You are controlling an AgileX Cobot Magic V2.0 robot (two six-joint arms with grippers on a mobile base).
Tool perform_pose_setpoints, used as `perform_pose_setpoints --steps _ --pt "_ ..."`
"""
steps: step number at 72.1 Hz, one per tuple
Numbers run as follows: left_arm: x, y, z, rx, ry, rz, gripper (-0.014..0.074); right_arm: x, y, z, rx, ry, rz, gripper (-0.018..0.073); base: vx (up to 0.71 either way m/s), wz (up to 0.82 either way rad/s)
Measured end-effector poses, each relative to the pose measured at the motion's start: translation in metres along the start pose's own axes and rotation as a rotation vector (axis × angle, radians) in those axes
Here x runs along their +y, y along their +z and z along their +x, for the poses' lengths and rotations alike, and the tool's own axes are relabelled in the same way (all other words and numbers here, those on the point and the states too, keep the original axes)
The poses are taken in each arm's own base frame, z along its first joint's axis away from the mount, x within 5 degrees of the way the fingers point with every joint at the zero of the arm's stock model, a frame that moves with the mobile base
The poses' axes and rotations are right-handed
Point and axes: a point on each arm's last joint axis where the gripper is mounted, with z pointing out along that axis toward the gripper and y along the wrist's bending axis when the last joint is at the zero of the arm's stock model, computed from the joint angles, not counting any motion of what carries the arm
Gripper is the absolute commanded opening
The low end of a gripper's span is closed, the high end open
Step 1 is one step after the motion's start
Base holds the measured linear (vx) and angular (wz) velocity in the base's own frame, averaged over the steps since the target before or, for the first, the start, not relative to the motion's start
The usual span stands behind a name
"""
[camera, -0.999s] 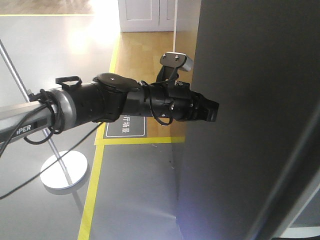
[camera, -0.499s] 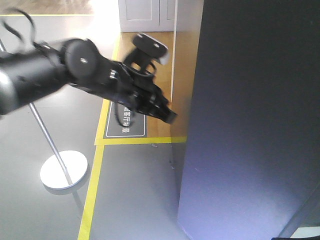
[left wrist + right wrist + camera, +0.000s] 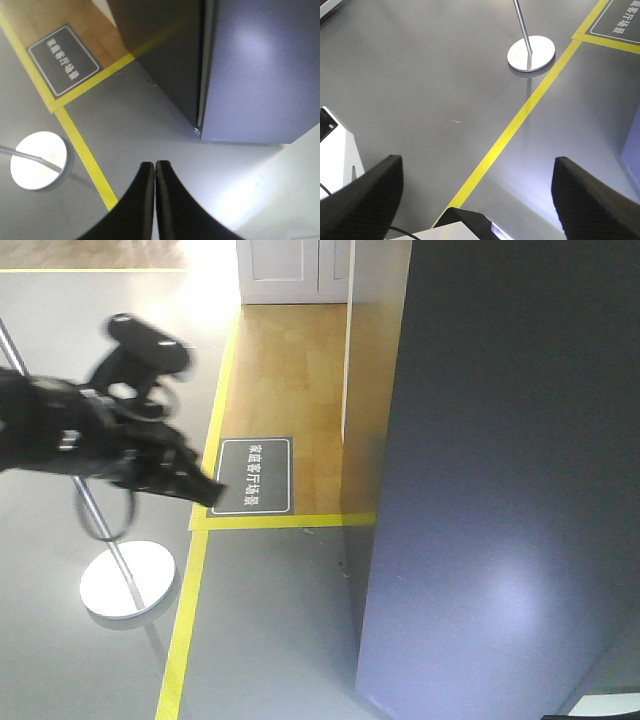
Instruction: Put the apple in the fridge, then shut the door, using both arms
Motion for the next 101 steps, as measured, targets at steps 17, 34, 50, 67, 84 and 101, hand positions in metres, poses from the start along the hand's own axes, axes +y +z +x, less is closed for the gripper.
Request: perform_pose_setpoints --steps 17,34,50,67,84,101 --pt "0.022 -0.019 0.029 -0.056 -0.063 0.071 -0.0006 -0.007 0.001 -0.009 -0.074 -0.01 0.065 0.0459 0.0 0.0" --pt "0.016 -0.03 0.046 -0.114 -0.051 0.095 -0.0006 -0.013 -0.011 -0.05 -0.083 -0.104 0.212 0.0088 0.0 0.0" --pt "0.016 -0.03 0.047 -0.117 -0.054 0.094 -0.0006 -0.038 -0.005 -0.074 0.02 -0.137 0.419 -0.0011 0.0 0.0" --pt "0.016 -0.03 0.047 -0.117 -0.054 0.095 -0.0006 -0.071 0.013 -0.087 0.043 -0.052 0.621 -0.0008 0.0 0.0" --pt "0.016 -0.03 0.047 -0.117 -0.053 0.095 -0.0006 -0.096 0.022 -0.118 -0.017 0.0 0.822 -0.0003 0.0 0.0" --pt "0.016 -0.03 0.047 -0.117 -0.053 0.095 -0.0006 -0.122 0.022 -0.147 -0.067 0.048 0.936 -0.0003 0.0 0.0"
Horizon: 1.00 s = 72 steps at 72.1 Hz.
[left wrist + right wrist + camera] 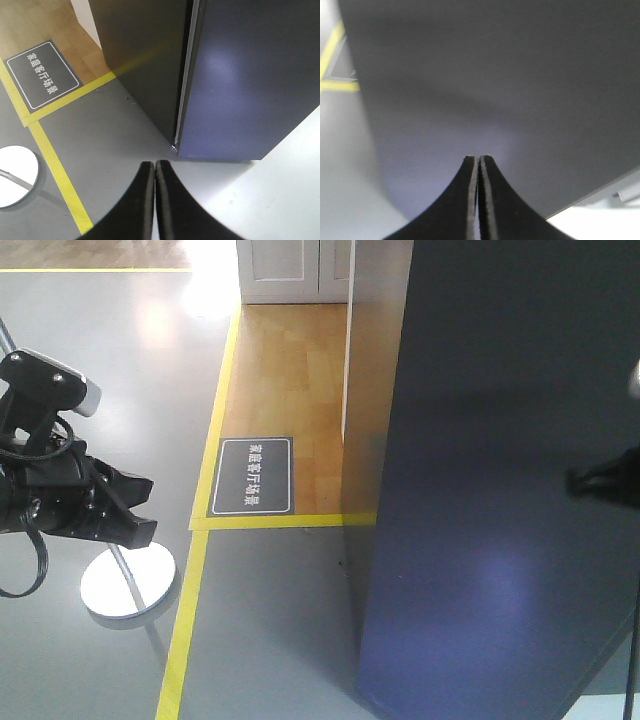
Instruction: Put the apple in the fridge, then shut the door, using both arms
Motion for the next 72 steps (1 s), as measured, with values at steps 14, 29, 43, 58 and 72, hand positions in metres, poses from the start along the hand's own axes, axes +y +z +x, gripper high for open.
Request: perform_pose_setpoints --steps 14,29,43,58,72 --pt "0.0 0.0 0.0 0.0 0.0 0.0 -0.0006 -0.025 0.018 -0.012 -0.055 0.075 0.05 -0.0003 0.0 0.0" --pt "0.0 0.0 0.0 0.001 0.0 0.0 -0.0006 -0.044 0.034 -0.023 -0.142 0.117 0.067 -0.0003 0.0 0.0" --pt "0.0 0.0 0.0 0.0 -0.001 0.001 -0.0006 -0.067 0.052 -0.036 -0.174 0.162 0.112 -0.0003 0.0 0.0" --pt "0.0 0.0 0.0 0.0 -0.001 0.001 -0.0006 -0.071 0.082 -0.054 -0.242 0.155 0.077 -0.0003 0.0 0.0" --pt "0.0 0.0 0.0 0.0 -0.001 0.001 -0.0006 -0.071 0.117 -0.068 -0.267 0.144 0.045 -0.0003 0.0 0.0"
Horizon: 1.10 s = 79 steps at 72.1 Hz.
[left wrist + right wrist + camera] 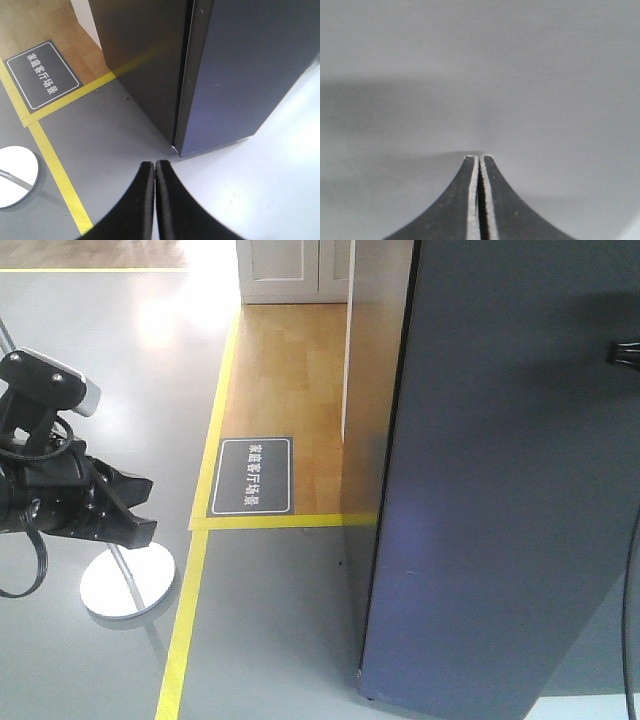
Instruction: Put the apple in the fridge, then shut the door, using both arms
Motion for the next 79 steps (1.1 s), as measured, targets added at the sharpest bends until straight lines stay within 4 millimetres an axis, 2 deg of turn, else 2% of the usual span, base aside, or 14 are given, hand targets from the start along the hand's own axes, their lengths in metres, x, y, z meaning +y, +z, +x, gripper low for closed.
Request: perform_pose_setpoints --steps 12,22,28,33,44,52,68,79 --pt "0.0 0.0 0.0 0.0 0.0 0.0 -0.0006 -0.001 0.03 -0.001 0.034 0.0 0.016 -0.0003 0.0 0.0" --pt "0.0 0.0 0.0 0.001 0.0 0.0 -0.0006 0.0 0.059 -0.011 -0.005 0.003 0.006 -0.0003 0.0 0.0" --pt "0.0 0.0 0.0 0.001 0.0 0.0 -0.0006 0.001 0.078 -0.005 0.015 0.009 0.007 -0.0003 0.0 0.0" --pt "0.0 0.0 0.0 0.001 0.0 0.0 -0.0006 0.0 0.083 0.0 0.049 0.013 0.025 -0.0003 0.0 0.0" --pt "0.0 0.0 0.0 0.001 0.0 0.0 -0.0006 0.002 0.083 -0.001 0.065 0.016 0.034 -0.0003 0.0 0.0" --pt "0.0 0.0 0.0 0.001 0.0 0.0 -0.0006 0.013 0.078 -0.002 0.113 -0.008 0.043 -0.0003 0.0 0.0" --pt "0.0 0.0 0.0 0.001 0.0 0.0 -0.0006 0.046 0.049 -0.003 0.299 -0.147 0.023 -0.0003 0.0 0.0" --pt "0.0 0.0 0.0 0.001 0.0 0.0 -0.0006 0.061 0.028 -0.005 0.367 -0.114 -0.077 -0.0003 0.0 0.0"
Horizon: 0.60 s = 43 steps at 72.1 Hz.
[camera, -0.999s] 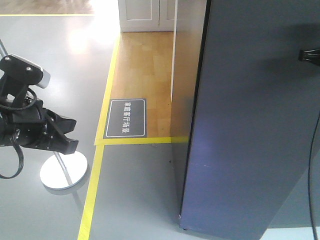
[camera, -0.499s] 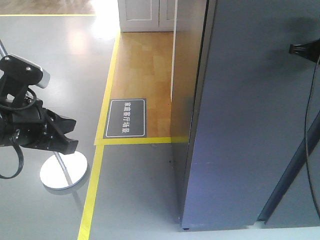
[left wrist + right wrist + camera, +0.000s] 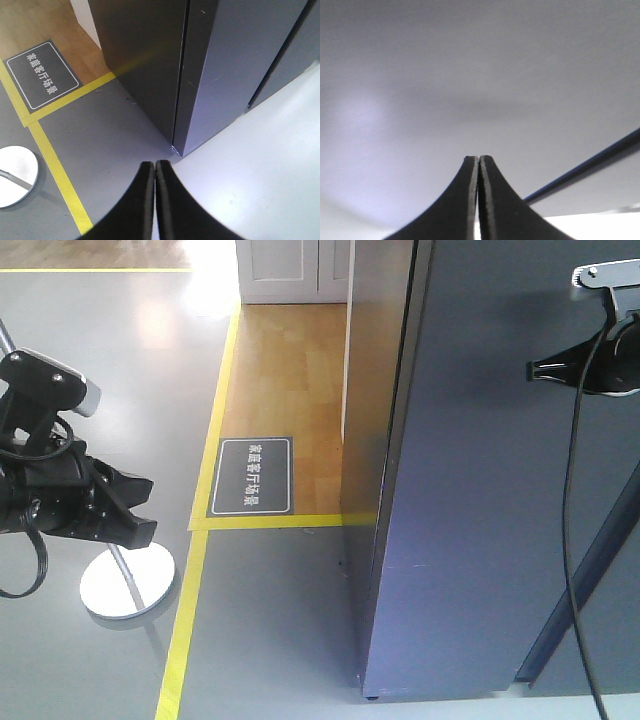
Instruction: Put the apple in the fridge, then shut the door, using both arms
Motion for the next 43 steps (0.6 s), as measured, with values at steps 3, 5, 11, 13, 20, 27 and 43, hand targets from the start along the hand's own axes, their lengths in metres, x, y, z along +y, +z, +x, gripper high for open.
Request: perform_pose_setpoints --steps 3,5,11,13,20,27,43 --pt "0.0 0.0 0.0 0.0 0.0 0.0 -0.0006 0.002 -0.009 0.002 -0.004 0.017 -0.032 -0.0003 0.0 0.0" --pt "0.0 0.0 0.0 0.0 0.0 0.0 -0.0006 0.003 -0.013 0.004 -0.006 0.013 -0.043 -0.0003 0.0 0.0" --pt "0.0 0.0 0.0 0.0 0.0 0.0 -0.0006 0.007 -0.03 0.017 -0.01 0.027 -0.1 -0.0003 0.0 0.0" --pt "0.0 0.0 0.0 0.0 0.0 0.0 -0.0006 0.008 -0.036 0.022 -0.017 0.028 -0.115 -0.0003 0.0 0.0" --pt "0.0 0.0 0.0 0.0 0.0 0.0 -0.0006 0.009 -0.06 0.042 -0.035 0.026 -0.144 -0.0003 0.0 0.0" --pt "0.0 0.0 0.0 0.0 0.0 0.0 -0.0006 0.007 -0.081 0.061 -0.044 0.024 -0.152 -0.0003 0.0 0.0" --pt "0.0 0.0 0.0 0.0 0.0 0.0 -0.0006 0.005 -0.124 0.115 -0.054 0.021 -0.153 -0.0003 0.0 0.0"
